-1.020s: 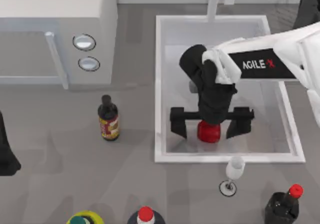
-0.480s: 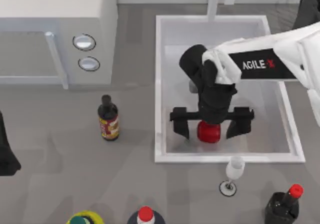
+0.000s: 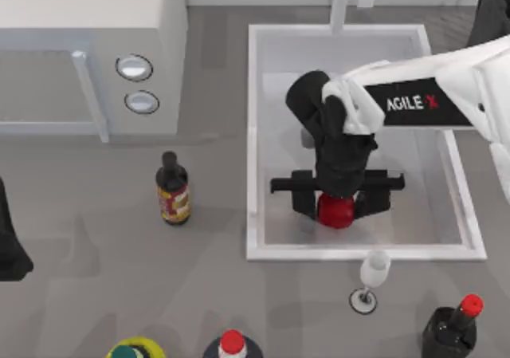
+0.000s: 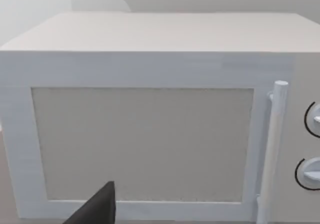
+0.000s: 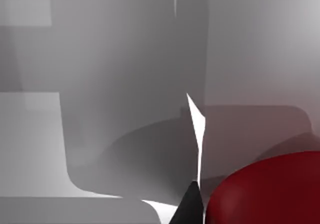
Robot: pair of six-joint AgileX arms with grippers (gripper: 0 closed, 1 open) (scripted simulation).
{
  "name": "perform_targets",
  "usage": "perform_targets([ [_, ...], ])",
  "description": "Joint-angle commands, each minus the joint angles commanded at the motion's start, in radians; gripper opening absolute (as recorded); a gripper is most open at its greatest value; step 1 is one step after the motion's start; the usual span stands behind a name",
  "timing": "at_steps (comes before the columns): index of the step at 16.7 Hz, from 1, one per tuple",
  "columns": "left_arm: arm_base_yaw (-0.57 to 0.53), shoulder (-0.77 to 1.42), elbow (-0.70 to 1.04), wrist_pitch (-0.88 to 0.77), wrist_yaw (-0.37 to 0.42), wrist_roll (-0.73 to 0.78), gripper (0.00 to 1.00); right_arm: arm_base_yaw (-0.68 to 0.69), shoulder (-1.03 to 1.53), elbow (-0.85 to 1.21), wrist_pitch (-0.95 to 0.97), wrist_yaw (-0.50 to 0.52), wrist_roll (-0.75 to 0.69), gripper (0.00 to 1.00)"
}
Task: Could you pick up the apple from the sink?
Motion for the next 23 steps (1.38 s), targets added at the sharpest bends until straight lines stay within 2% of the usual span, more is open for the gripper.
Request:
perform_targets([
  [8,0.000,0.000,0.000,0.000,0.000,0.000,1.00,0.000,0.000,0.000,0.000,0.000,0.000,0.00],
  [13,0.000,0.000,0.000,0.000,0.000,0.000,1.00,-0.001,-0.061,0.080,-0.101,0.023,-0.010,0.00],
  [16,0.000,0.000,0.000,0.000,0.000,0.000,1.00,0.000,-0.067,0.234,-0.262,0.023,-0.009,0.00],
  [23,0.000,0.000,0.000,0.000,0.000,0.000,1.00,-0.003,-0.116,0.696,-0.802,0.023,-0.012,0.00],
])
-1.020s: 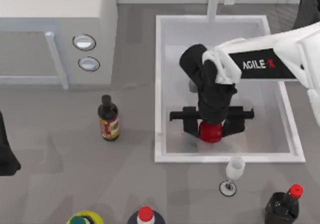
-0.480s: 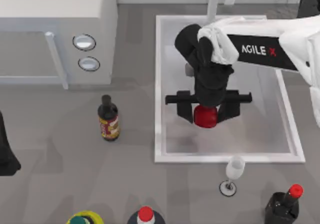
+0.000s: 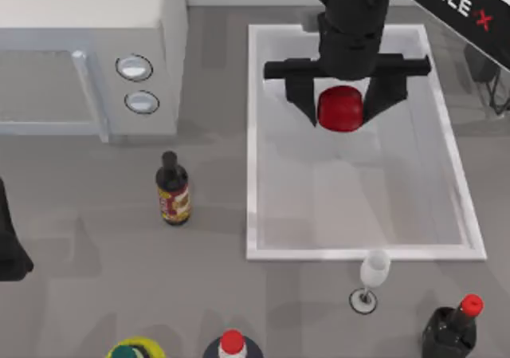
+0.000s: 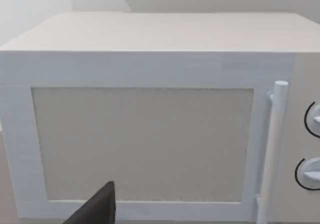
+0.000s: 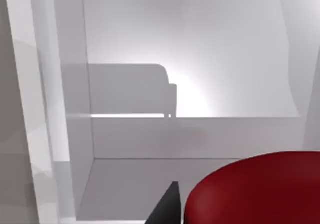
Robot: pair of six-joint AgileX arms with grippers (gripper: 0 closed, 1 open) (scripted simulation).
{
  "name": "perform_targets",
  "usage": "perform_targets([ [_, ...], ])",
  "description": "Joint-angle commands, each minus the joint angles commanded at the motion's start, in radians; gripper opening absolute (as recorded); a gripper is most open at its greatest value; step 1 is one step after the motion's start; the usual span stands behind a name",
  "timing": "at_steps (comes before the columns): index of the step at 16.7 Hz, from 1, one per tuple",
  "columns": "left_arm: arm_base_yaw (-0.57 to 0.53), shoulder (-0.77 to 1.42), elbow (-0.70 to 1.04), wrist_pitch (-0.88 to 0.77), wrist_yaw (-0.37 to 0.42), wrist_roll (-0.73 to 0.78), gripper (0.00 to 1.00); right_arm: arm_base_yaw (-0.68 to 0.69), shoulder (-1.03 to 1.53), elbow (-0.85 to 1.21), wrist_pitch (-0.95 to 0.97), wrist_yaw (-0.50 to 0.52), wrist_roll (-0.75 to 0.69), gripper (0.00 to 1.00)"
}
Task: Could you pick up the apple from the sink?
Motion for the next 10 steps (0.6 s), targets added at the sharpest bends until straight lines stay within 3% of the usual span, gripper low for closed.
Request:
perform_targets([
  [4,0.000,0.000,0.000,0.000,0.000,0.000,1.00,-0.004,-0.032,0.159,-0.166,0.000,-0.004,0.00],
  [10,0.000,0.000,0.000,0.000,0.000,0.000,1.00,-0.003,-0.038,0.174,-0.181,-0.001,-0.005,0.00],
])
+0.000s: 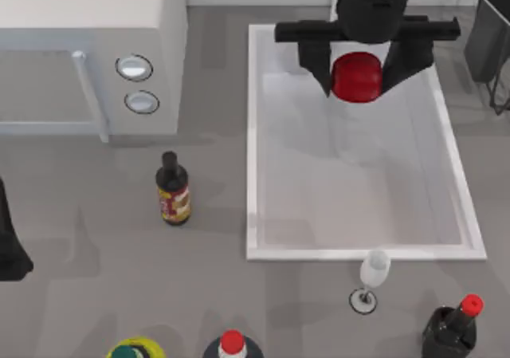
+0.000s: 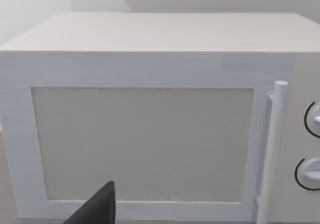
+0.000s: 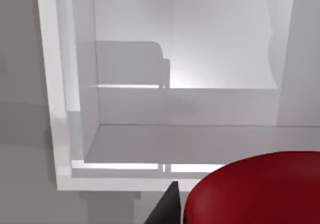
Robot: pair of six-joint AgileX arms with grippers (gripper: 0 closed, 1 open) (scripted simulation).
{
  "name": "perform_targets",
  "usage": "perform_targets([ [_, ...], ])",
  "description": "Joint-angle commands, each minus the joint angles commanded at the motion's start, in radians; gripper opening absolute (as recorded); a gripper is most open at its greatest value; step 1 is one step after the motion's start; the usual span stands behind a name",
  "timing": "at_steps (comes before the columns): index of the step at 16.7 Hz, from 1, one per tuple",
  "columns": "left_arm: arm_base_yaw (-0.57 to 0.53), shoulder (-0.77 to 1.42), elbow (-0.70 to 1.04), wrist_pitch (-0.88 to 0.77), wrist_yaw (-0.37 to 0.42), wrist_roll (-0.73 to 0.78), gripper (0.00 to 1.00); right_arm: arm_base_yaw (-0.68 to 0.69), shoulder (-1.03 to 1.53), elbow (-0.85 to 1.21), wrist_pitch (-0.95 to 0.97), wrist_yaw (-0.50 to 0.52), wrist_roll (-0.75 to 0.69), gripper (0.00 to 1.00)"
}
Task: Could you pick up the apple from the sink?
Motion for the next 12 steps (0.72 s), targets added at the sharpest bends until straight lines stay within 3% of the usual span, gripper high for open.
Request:
perform_targets([
  [5,0.000,0.000,0.000,0.000,0.000,0.000,1.00,-0.134,-0.110,-0.166,0.069,-0.007,-0.133,0.00],
  [12,0.000,0.000,0.000,0.000,0.000,0.000,1.00,-0.460,-0.363,-0.650,0.229,-0.022,-0.456,0.00],
])
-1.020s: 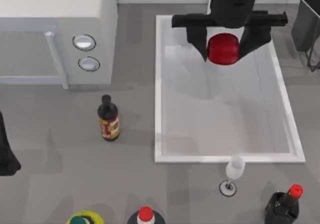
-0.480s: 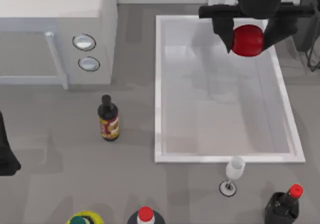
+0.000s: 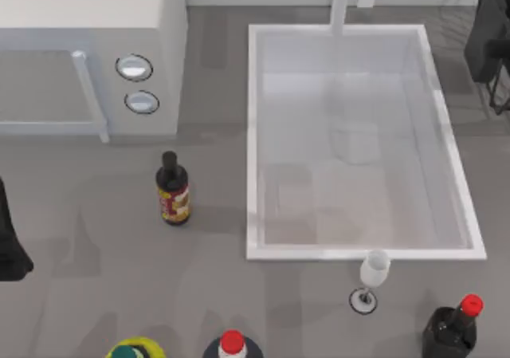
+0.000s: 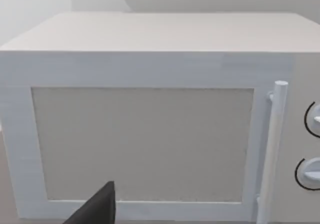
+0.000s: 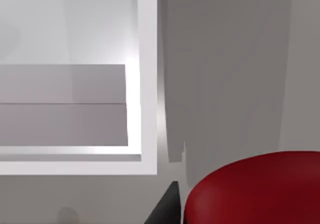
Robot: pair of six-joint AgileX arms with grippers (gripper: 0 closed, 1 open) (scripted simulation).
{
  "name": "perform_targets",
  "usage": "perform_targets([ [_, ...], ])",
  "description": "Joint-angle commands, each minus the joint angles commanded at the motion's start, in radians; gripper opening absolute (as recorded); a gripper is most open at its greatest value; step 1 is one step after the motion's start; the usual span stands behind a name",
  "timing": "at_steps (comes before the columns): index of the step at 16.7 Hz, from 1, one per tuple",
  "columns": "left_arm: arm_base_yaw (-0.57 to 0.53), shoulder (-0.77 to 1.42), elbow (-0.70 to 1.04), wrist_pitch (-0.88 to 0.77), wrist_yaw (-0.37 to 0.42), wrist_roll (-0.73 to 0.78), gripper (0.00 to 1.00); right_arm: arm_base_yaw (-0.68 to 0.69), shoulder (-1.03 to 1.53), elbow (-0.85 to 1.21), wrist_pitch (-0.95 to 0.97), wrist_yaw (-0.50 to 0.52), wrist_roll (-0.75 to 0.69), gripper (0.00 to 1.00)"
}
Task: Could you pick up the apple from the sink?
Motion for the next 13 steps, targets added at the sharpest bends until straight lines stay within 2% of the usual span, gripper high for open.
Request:
perform_targets([
  [4,0.000,0.000,0.000,0.000,0.000,0.000,1.00,-0.095,-0.073,-0.103,0.046,-0.005,-0.094,0.00],
  [9,0.000,0.000,0.000,0.000,0.000,0.000,1.00,-0.092,-0.069,-0.104,0.046,-0.004,-0.092,0.00],
  [13,0.000,0.000,0.000,0.000,0.000,0.000,1.00,-0.092,-0.059,-0.205,0.157,-0.004,-0.092,0.00],
])
